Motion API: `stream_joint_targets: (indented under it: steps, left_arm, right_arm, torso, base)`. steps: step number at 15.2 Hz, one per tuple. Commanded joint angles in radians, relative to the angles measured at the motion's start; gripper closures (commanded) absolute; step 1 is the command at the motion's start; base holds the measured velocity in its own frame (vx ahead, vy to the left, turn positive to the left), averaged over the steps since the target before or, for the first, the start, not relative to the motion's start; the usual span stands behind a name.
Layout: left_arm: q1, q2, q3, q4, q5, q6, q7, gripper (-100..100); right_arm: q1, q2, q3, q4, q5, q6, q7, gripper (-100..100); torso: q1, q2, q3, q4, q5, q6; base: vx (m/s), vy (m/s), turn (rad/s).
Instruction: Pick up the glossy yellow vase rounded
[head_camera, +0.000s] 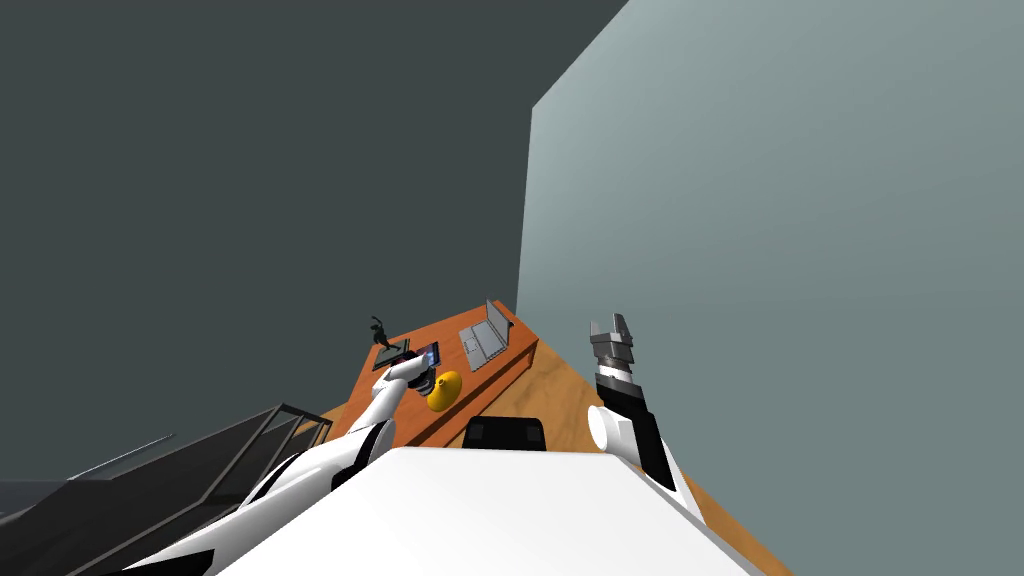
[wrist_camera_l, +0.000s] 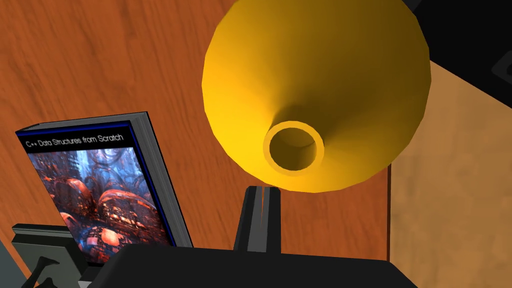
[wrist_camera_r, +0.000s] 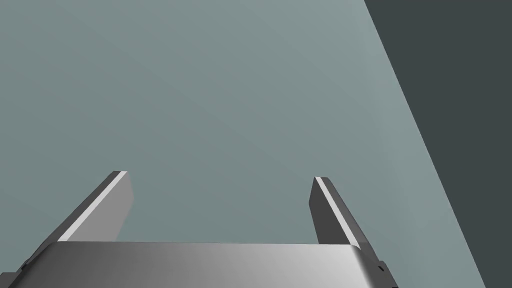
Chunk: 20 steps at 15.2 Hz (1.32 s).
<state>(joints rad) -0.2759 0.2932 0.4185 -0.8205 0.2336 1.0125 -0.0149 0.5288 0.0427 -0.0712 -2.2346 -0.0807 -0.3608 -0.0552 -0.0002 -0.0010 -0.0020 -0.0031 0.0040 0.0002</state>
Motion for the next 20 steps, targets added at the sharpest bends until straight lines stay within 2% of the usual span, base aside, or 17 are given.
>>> stream_joint_targets:
  steps: [1, 7, 8, 9, 14, 15, 16, 18, 19, 20]
  left_arm:
    - [0.0, 0.001, -0.001, 0.03, 0.003, -0.032, 0.005, -100]
    - [-0.001, 0.003, -0.002, 0.101, 0.01, -0.106, 0.017, -100]
    - [-0.001, 0.003, -0.002, 0.09, 0.01, -0.091, 0.013, -100]
    - [-0.001, 0.002, -0.001, 0.061, 0.006, -0.063, 0.01, 100]
    - [0.0, 0.0, 0.0, 0.0, 0.0, 0.0, 0.0, 100]
    - [0.001, -0.001, -0.001, 0.016, 0.0, -0.022, 0.005, 100]
    - [-0.005, 0.005, -0.011, 0.006, -0.014, -0.035, 0.003, -100]
    - [-0.008, 0.008, -0.016, 0.003, -0.021, -0.044, 0.001, -100]
    - [-0.005, 0.005, -0.012, -0.002, -0.016, -0.028, 0.004, -100]
    - [-0.003, 0.013, -0.006, 0.028, -0.01, -0.059, 0.008, -100]
  right_arm:
    - [0.0, 0.0, 0.0, 0.0, 0.0, 0.0, 0.0, 0]
    - [0.0, 0.0, 0.0, 0.0, 0.0, 0.0, 0.0, 0]
    - [0.0, 0.0, 0.0, 0.0, 0.0, 0.0, 0.0, 0]
    - [0.0, 0.0, 0.0, 0.0, 0.0, 0.0, 0.0, 0]
    - [0.0, 0.0, 0.0, 0.0, 0.0, 0.0, 0.0, 0]
    - [0.0, 0.0, 0.0, 0.0, 0.0, 0.0, 0.0, 0]
    - [0.0, 0.0, 0.0, 0.0, 0.0, 0.0, 0.0, 0]
    - [0.0, 0.0, 0.0, 0.0, 0.0, 0.0, 0.0, 0]
    - [0.0, 0.0, 0.0, 0.0, 0.0, 0.0, 0.0, 0]
    - [0.0, 0.0, 0.0, 0.0, 0.0, 0.0, 0.0, 0]
  torso:
    - [0.0, 0.0, 0.0, 0.0, 0.0, 0.0]
    - [0.002, 0.002, 0.001, 0.0, 0.001, 0.0]
    - [0.002, 0.002, 0.001, 0.0, 0.0, 0.0]
    - [0.001, 0.001, 0.001, 0.0, 0.0, 0.0]
    - [-0.002, -0.002, -0.001, 0.0, 0.0, 0.0]
    - [-0.002, -0.001, -0.001, 0.0, 0.0, 0.0]
    - [-0.001, -0.001, -0.001, 0.0, 0.0, 0.0]
    - [-0.008, 0.002, 0.001, 0.0, -0.001, 0.0]
    - [-0.011, 0.004, 0.002, 0.001, -0.002, 0.0]
    - [-0.01, 0.004, 0.002, 0.0, -0.001, 0.001]
  base:
    - [-0.011, 0.013, -0.046]
    - [-0.021, 0.025, -0.074]
    - [-0.011, 0.013, -0.028]
    - [0.014, -0.015, 0.053]
    - [0.023, -0.027, 0.083]
    - [0.01, -0.013, 0.031]
    - [-0.029, -0.079, -0.021]
    - [-0.071, -0.172, -0.019]
    - [-0.046, -0.106, 0.013]
    - [-0.018, -0.028, -0.126]
